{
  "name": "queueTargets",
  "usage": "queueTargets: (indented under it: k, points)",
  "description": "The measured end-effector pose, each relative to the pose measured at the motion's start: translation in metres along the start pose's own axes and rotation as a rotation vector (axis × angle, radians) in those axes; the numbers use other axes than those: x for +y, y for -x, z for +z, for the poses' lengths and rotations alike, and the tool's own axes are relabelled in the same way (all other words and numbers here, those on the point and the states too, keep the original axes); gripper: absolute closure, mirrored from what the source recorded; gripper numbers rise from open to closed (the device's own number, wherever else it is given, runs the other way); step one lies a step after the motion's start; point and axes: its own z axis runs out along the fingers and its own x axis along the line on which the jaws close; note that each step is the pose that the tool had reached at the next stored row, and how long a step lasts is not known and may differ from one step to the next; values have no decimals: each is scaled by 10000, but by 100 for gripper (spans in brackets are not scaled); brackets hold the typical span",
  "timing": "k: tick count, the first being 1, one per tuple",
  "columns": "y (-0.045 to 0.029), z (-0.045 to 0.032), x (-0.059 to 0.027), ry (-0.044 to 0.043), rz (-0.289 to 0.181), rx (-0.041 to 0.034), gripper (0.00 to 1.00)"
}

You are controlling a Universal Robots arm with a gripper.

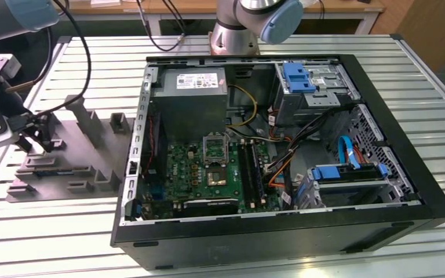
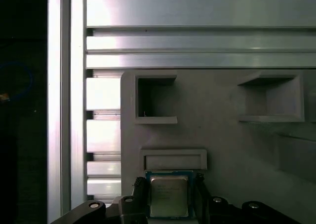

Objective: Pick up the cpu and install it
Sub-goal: 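Pick up the cpu and move it towards the insertion slot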

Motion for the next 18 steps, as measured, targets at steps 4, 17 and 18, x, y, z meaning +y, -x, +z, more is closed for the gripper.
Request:
queueTargets:
  k: [4,17,18]
  points:
    - [0,-16,1,0,0,-1,53]
    - [1,-63,2,2,0,-3,53]
    - [1,-69,2,0,0,0,53]
